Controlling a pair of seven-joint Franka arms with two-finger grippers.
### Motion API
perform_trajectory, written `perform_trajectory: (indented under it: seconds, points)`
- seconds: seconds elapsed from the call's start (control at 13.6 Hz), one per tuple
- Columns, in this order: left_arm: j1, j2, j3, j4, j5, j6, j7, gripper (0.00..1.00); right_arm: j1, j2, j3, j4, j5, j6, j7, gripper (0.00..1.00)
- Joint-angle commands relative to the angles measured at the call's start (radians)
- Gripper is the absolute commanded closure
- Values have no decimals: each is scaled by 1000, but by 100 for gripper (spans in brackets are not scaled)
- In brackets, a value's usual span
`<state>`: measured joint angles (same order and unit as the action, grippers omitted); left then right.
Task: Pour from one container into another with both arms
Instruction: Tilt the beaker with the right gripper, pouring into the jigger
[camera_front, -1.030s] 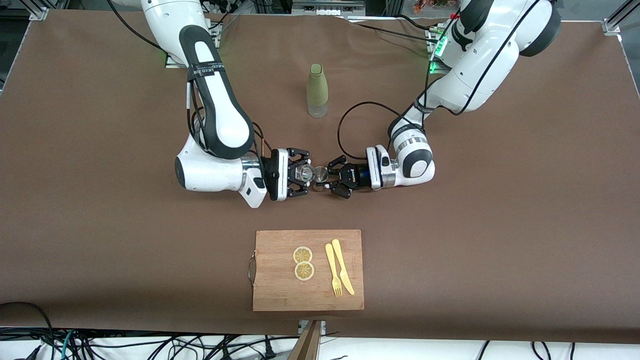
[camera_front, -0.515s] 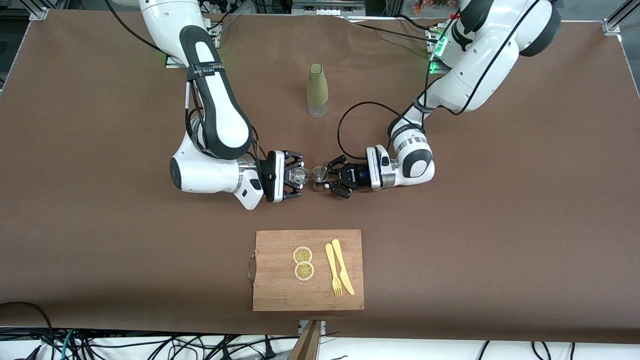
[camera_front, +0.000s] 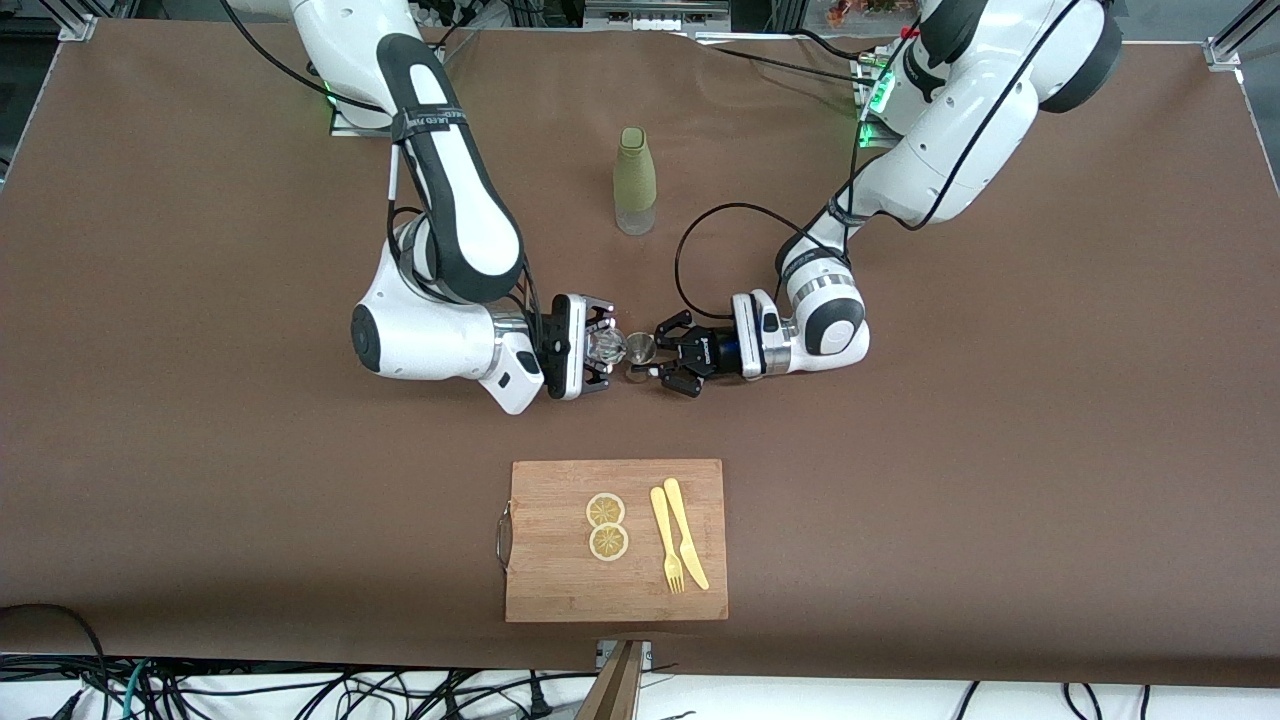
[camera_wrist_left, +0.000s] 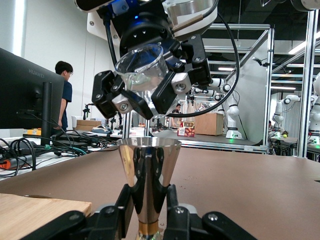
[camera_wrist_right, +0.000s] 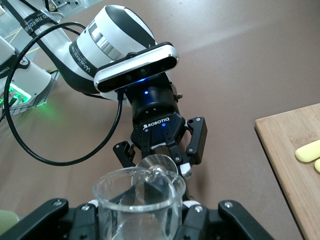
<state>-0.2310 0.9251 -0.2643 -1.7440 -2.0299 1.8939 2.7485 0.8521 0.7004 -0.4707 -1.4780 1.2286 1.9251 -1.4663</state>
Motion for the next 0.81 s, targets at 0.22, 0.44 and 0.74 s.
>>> perform_trajectory:
  seconds: [0.22, 0.44, 0.74]
  points:
    - [-1, -25, -10, -28, -59, 8, 152, 100, 22, 36, -17, 74, -58, -6, 87, 100]
    - [-1, -25, -10, -28, -61, 8, 152, 100, 24, 39, -20, 76, -66, -6, 101, 100]
    - [-1, -25, -10, -28, -61, 8, 151, 100, 27, 47, -19, 102, -86, -6, 121, 100]
